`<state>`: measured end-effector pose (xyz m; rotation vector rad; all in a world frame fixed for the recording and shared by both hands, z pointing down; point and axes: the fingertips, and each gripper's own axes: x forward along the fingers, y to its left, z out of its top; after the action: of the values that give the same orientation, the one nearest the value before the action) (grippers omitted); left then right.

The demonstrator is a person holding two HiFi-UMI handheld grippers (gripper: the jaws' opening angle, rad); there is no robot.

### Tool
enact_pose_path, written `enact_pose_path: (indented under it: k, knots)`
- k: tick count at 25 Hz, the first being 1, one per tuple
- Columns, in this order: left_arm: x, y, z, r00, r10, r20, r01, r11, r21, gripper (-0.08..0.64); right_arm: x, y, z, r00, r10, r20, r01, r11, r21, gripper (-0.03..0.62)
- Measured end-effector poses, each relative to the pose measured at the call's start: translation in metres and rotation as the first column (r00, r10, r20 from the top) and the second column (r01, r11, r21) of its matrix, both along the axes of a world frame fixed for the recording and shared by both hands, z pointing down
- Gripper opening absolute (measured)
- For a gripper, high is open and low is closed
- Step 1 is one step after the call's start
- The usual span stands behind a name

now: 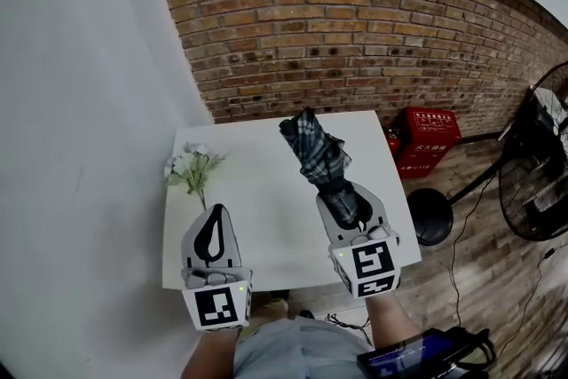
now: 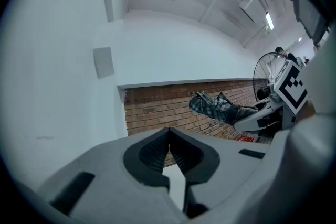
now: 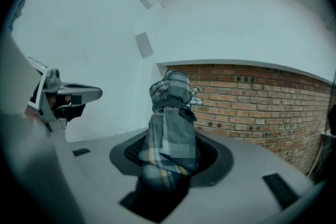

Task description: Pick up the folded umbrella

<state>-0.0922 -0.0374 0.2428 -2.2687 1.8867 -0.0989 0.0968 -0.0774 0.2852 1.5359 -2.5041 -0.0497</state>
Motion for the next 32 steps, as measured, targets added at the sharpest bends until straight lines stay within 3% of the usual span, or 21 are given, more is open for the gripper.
enact_pose_path:
  k: [15, 32]
  knots:
    - [0.020, 0.036, -0.042, 0.999, -0.007, 0.041, 0.002, 0.993, 0.115, 0.008, 0.019, 0.037, -0.050, 1.000, -0.014, 0.022, 0.012, 0.995, 0.102, 0.187]
    - [0.012, 0.041, -0.052, 0.999, 0.004, 0.048, -0.012, 0.987, 0.161, 0.008, 0.018, 0.047, -0.063, 0.999, 0.021, 0.034, -0.027, 0.985, 0.171, 0.189]
